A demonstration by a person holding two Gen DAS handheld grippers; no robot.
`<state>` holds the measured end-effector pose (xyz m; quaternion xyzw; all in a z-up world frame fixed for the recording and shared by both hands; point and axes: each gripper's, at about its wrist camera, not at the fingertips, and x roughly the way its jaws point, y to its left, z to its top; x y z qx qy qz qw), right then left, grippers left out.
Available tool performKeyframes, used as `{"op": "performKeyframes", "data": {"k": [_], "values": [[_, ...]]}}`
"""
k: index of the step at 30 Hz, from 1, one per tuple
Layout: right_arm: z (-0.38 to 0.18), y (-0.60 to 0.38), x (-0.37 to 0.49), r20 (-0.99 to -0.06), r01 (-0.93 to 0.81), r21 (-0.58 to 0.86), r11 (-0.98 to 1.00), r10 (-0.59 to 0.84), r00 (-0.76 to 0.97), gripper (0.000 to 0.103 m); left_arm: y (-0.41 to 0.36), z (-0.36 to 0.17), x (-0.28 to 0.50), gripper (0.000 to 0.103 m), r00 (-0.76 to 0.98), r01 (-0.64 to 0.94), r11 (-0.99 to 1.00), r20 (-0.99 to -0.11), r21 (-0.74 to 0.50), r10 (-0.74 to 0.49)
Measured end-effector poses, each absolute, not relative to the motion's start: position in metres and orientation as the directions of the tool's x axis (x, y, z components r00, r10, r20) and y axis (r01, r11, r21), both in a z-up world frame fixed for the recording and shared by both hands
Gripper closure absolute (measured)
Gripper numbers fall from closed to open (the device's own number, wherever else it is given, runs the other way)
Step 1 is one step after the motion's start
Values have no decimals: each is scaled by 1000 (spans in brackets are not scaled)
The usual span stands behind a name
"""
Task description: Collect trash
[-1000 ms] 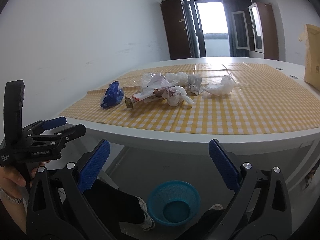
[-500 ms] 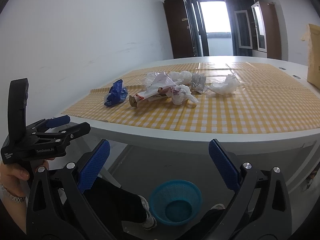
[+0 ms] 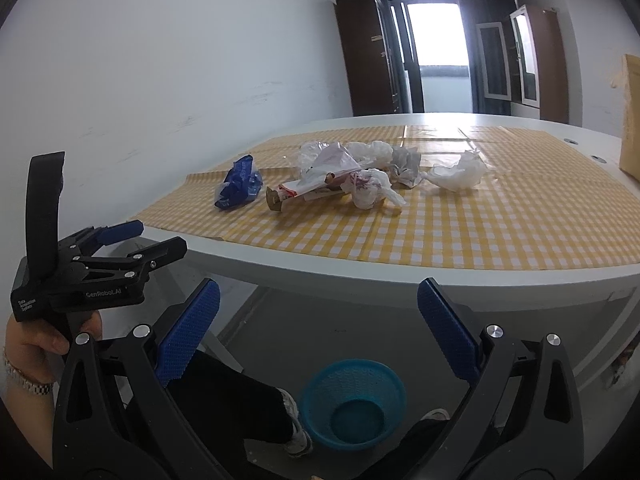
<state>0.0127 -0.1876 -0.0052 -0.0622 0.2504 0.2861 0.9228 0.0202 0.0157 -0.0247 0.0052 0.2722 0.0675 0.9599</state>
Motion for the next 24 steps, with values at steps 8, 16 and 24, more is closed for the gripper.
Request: {"op": "performKeyframes", "data": {"k": [8, 16, 24], "values": [[10, -172, 41, -486, -571, 23, 821, 508, 711, 9, 37, -29, 46, 6, 827, -116, 992, -548, 54, 127], [17, -149, 96, -510, -576, 31, 817, 508, 694, 9, 76, -22, 81, 6, 829, -154, 988, -546, -11, 123], [27, -110, 149, -545, -595, 4, 804, 500, 673, 12, 108, -25, 129, 6, 792, -184, 983, -595, -20, 136]]}}
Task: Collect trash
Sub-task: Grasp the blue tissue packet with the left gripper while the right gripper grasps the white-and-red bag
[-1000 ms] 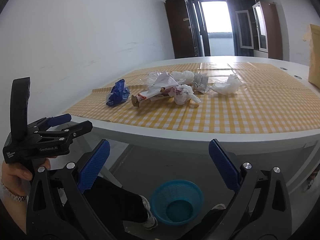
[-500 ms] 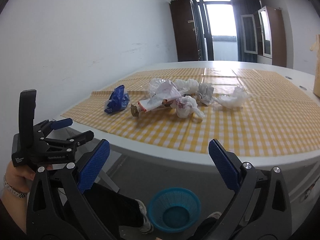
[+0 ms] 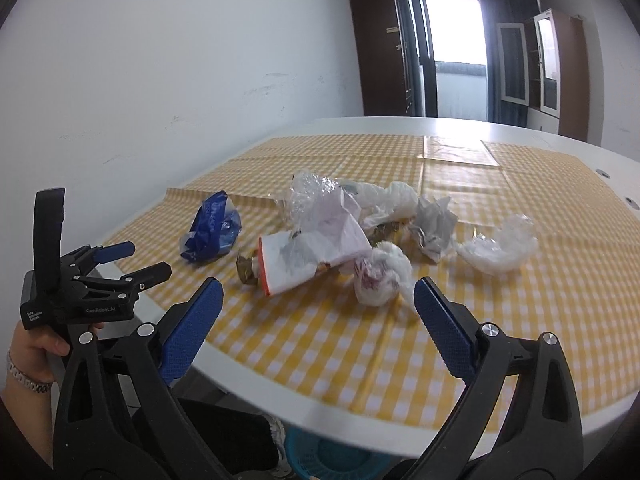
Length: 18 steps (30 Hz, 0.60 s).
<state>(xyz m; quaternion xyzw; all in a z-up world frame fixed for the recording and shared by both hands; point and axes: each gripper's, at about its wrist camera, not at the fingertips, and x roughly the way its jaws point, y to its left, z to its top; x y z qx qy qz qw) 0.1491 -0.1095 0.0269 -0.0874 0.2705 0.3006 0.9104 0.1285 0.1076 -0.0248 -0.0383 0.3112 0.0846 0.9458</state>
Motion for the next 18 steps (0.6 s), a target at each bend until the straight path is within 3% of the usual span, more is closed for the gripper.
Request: {"op": "performKeyframes", "data": {"k": [10, 18], "values": [[22, -72, 211, -619, -600, 5, 800, 474, 627, 22, 131, -32, 172, 7, 762, -185, 982, -636, -37, 120], [9, -49, 257, -689, -598, 20, 801, 444, 572, 41, 140, -37, 204, 32, 730, -196, 980, -672, -30, 126]]}}
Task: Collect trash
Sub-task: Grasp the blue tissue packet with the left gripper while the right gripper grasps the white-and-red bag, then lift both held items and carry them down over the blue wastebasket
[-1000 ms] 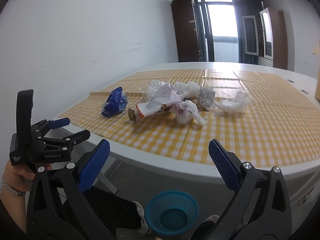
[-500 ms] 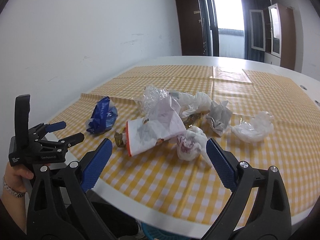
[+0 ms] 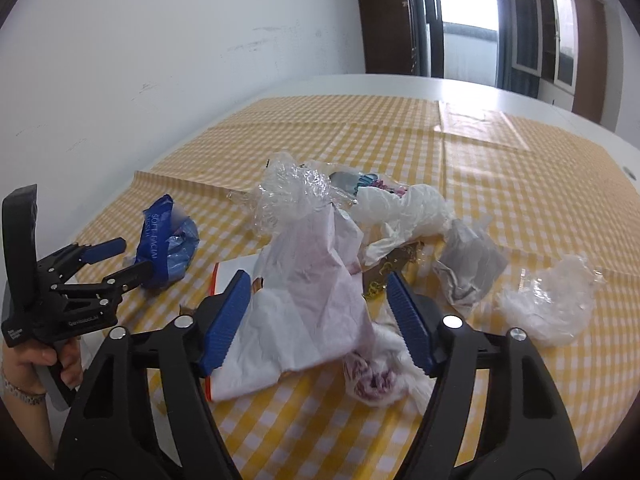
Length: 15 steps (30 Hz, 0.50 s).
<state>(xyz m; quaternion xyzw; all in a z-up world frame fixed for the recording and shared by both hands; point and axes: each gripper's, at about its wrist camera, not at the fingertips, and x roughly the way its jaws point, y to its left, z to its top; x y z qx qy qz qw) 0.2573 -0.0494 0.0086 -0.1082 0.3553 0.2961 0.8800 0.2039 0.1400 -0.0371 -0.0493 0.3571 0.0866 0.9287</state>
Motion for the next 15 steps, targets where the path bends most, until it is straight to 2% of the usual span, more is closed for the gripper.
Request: {"op": "performKeyframes", "data": {"k": [2, 4, 6, 7, 11, 15], "values": [[4, -46, 266, -707, -602, 43, 797, 450, 546, 51, 140, -40, 211, 47, 719, -188, 982, -684, -23, 122], [0, -42, 272, -723, -597, 33, 801, 431, 539, 67, 141, -41, 215, 55, 717, -176, 984, -688, -20, 114], [-2, -41, 274, -728, -594, 24, 804, 422, 541, 79, 140, -41, 215, 62, 727, -163, 986, -678, -19, 107], [-1, -42, 273, -724, -596, 28, 803, 427, 541, 84, 139, -41, 214, 69, 730, -160, 987, -675, -21, 104], [7, -43, 268, -693, -598, 19, 801, 442, 569, 94, 140, -34, 205, 79, 763, -166, 985, -640, -55, 93], [21, -41, 256, -651, -604, 1, 797, 459, 604, 98, 137, -18, 190, 80, 799, -171, 982, -594, -78, 92]]}}
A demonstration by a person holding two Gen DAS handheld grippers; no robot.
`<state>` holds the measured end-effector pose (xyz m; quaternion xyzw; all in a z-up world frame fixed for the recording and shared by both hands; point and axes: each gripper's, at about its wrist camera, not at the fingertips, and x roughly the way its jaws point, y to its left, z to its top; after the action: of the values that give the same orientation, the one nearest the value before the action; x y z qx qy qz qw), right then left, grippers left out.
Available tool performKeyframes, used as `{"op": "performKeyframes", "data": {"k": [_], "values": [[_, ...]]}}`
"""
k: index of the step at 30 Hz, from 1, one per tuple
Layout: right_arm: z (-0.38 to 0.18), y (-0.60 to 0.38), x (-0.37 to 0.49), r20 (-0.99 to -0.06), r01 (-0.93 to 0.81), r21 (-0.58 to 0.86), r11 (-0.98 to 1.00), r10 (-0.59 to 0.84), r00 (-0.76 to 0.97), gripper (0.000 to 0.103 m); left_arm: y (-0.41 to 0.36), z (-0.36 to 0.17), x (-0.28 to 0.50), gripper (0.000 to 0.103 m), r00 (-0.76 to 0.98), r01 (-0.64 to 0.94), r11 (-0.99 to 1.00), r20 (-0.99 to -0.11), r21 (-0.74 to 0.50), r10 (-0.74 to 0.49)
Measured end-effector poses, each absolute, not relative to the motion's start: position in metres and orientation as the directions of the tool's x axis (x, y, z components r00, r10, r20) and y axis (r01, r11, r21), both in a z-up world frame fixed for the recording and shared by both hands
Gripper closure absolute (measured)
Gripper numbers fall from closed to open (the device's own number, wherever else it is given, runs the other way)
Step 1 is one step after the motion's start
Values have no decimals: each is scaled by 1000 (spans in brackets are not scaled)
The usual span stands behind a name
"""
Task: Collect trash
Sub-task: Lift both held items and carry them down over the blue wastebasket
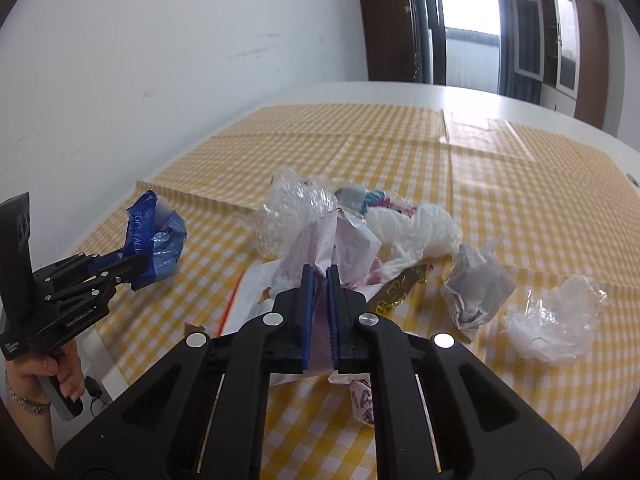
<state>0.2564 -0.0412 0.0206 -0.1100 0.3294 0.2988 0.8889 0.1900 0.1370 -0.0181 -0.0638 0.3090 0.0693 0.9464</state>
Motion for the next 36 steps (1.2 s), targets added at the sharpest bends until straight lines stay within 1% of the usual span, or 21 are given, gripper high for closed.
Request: {"op": "performKeyframes", "data": {"k": [5, 13, 18, 26, 31, 36], "values": [[43, -48, 231, -586, -607, -17, 794, 484, 650, 99, 127, 4, 163, 80, 836, -154, 981, -544, -115, 67], [65, -72, 180, -528, -616, -27, 788, 512, 678, 100, 98, 20, 113, 80, 867, -97, 981, -499, -165, 2], [64, -100, 142, -512, -620, -14, 784, 527, 678, 100, 71, 19, 79, 80, 875, -29, 978, -478, -206, -75], [51, -138, 81, -508, -615, -12, 789, 524, 683, 100, 36, 12, 34, 80, 876, 63, 975, -457, -215, -157], [42, -161, 39, -501, -615, -11, 788, 528, 686, 100, 23, 1, 8, 80, 866, 108, 974, -462, -197, -190], [25, -173, 15, -531, -612, -8, 791, 516, 673, 100, 18, -19, -10, 80, 842, 131, 969, -492, -208, -220]]}}
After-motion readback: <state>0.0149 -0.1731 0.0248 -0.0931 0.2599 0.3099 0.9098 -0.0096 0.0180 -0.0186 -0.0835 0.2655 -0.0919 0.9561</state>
